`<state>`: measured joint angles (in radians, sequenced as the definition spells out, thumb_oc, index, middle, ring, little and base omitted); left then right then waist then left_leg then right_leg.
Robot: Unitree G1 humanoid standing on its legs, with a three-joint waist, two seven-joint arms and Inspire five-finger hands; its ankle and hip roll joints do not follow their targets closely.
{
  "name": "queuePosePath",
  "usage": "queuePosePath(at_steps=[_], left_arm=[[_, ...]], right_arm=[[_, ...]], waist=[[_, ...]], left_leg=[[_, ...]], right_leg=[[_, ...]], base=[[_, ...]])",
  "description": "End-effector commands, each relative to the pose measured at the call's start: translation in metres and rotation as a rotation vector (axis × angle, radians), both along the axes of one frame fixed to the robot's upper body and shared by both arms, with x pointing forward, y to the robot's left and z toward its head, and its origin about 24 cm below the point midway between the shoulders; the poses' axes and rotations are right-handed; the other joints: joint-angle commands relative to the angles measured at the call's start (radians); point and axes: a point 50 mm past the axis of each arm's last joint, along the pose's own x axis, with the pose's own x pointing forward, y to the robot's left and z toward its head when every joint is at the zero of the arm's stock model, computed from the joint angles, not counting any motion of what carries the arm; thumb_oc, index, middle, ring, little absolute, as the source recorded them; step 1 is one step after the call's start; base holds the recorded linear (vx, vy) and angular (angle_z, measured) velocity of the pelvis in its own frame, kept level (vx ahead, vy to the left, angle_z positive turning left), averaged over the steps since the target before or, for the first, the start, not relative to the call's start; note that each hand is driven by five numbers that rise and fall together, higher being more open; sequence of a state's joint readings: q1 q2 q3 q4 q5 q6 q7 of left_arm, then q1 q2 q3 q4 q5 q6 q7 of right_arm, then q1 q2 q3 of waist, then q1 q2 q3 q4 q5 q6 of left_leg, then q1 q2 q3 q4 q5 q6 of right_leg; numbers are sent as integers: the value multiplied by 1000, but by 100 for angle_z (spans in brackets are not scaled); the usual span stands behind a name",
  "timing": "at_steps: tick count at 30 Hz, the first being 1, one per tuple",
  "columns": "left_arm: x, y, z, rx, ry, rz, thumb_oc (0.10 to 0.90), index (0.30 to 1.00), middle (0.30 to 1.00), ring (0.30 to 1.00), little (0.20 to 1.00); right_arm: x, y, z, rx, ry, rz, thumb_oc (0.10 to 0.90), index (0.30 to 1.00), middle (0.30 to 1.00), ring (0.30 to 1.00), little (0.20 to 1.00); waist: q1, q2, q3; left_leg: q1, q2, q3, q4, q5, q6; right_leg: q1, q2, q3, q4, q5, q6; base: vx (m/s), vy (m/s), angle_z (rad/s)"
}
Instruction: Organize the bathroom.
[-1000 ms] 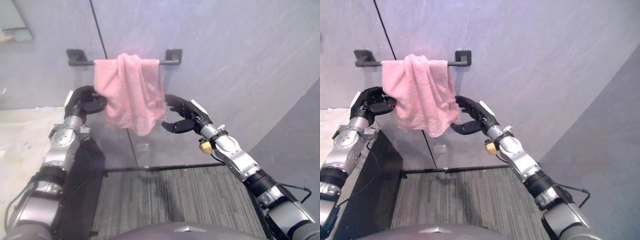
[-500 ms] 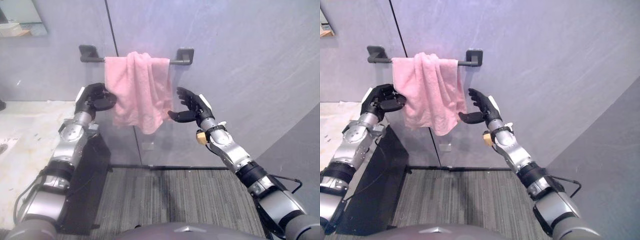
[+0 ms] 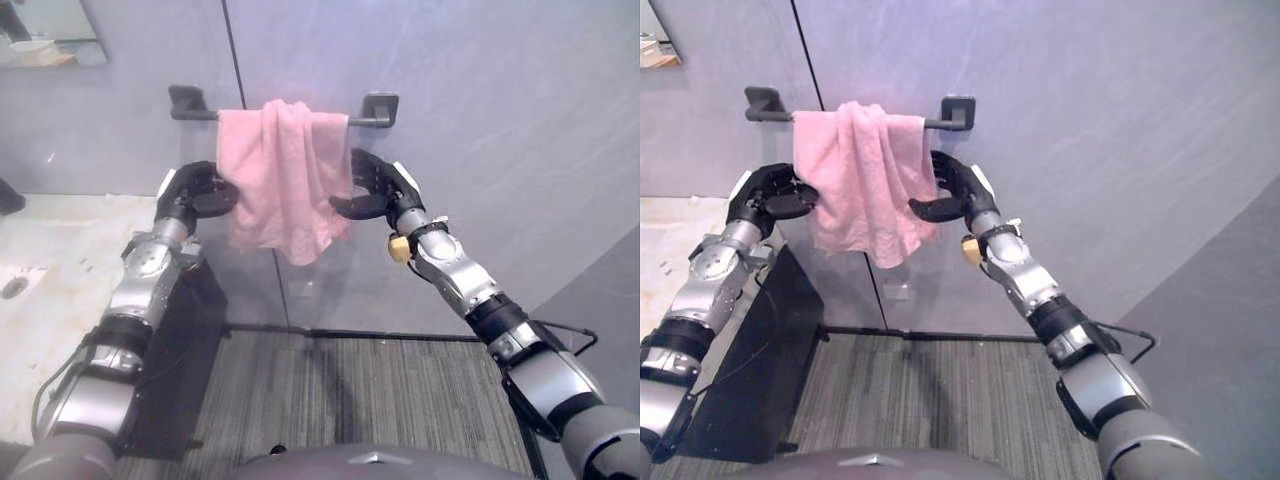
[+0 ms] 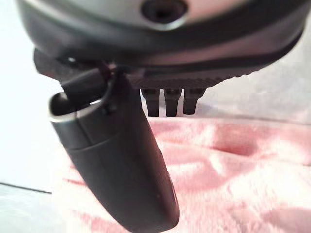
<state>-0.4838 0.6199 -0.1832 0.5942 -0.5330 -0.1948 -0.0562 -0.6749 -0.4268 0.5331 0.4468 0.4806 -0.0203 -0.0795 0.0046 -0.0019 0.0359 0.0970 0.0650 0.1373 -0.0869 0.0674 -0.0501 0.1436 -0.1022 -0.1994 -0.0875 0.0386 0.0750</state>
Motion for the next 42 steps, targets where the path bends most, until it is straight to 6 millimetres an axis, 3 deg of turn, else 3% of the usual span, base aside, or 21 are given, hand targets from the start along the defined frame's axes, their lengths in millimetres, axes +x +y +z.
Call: queuePosePath(at_steps=[1, 8, 10, 11, 12, 14, 24, 29, 35, 42], left_arm=[[23, -12, 42, 68, -125, -44, 400, 300, 300, 300, 300], [24, -18, 38, 73, -115, -57, 400, 300, 300, 300, 300], [24, -18, 37, 73, -113, -57, 400, 300, 300, 300, 300], [23, -17, 37, 74, -113, -55, 400, 300, 300, 300, 300], [23, -17, 38, 75, -112, -53, 400, 300, 300, 300, 300], [23, -14, 38, 74, -111, -44, 402, 302, 302, 302, 302], [22, -14, 35, 72, -110, -37, 416, 324, 324, 324, 324], [20, -12, 35, 63, -134, 1, 400, 300, 300, 300, 300], [8, 8, 39, -12, -286, 264, 400, 300, 300, 300, 300], [-11, 16, 25, -97, -386, 536, 400, 300, 300, 300, 300]], right_arm=[[18, 16, 66, 30, -195, 69, 800, 900, 900, 900, 900], [23, 16, 76, 26, -211, 51, 800, 900, 900, 900, 900], [23, 13, 77, 28, -222, 42, 693, 740, 740, 740, 740], [23, 13, 77, 30, -227, 37, 596, 594, 594, 594, 594], [22, 13, 78, 29, -236, 27, 584, 575, 575, 575, 575], [22, 10, 77, 28, -238, 21, 409, 314, 314, 314, 314], [23, 3, 77, 41, -255, -16, 400, 300, 300, 300, 300], [22, -8, 74, 50, -259, -55, 400, 300, 300, 300, 300], [13, -29, 58, 150, -267, -214, 400, 300, 300, 300, 300], [-2, -35, 32, 234, -243, -382, 400, 300, 300, 300, 300]], waist=[[41, -12, -57], [48, -17, -59], [48, -18, -60], [47, -19, -59], [46, -20, -59], [43, -19, -59], [40, -16, -57], [36, -15, -54], [23, -16, -50], [12, -17, -41]], left_leg=[[7, 5, -74, 0, -50, 5], [9, 3, -79, 0, -51, 7], [10, 3, -78, 0, -51, 7], [10, 3, -77, 0, -51, 8], [10, 3, -76, 0, -51, 9], [12, 4, -72, 0, -50, 9], [12, 5, -72, 0, -51, 9], [12, 6, -71, 0, -52, 9], [14, 8, -67, 0, -53, 9], [19, 8, -64, 0, -54, 9]], right_leg=[[5, -23, -22, 20, -28, 8], [7, -23, -22, 20, -27, 8], [8, -23, -20, 20, -27, 9], [7, -23, -18, 21, -26, 9], [6, -23, -16, 21, -25, 10], [4, -23, -15, 22, -24, 11], [1, -22, -12, 24, -25, 9], [0, -20, -10, 24, -27, 7], [0, -18, -5, 26, -30, 4], [-1, -17, 3, 28, -32, 1]], base=[[21, 7, 3], [11, 4, 1], [0, 0, 0], [0, 0, 0], [0, 0, 0], [0, 0, 0], [0, 0, 0], [0, 0, 0], [0, 0, 0], [-1, 1, -1]])
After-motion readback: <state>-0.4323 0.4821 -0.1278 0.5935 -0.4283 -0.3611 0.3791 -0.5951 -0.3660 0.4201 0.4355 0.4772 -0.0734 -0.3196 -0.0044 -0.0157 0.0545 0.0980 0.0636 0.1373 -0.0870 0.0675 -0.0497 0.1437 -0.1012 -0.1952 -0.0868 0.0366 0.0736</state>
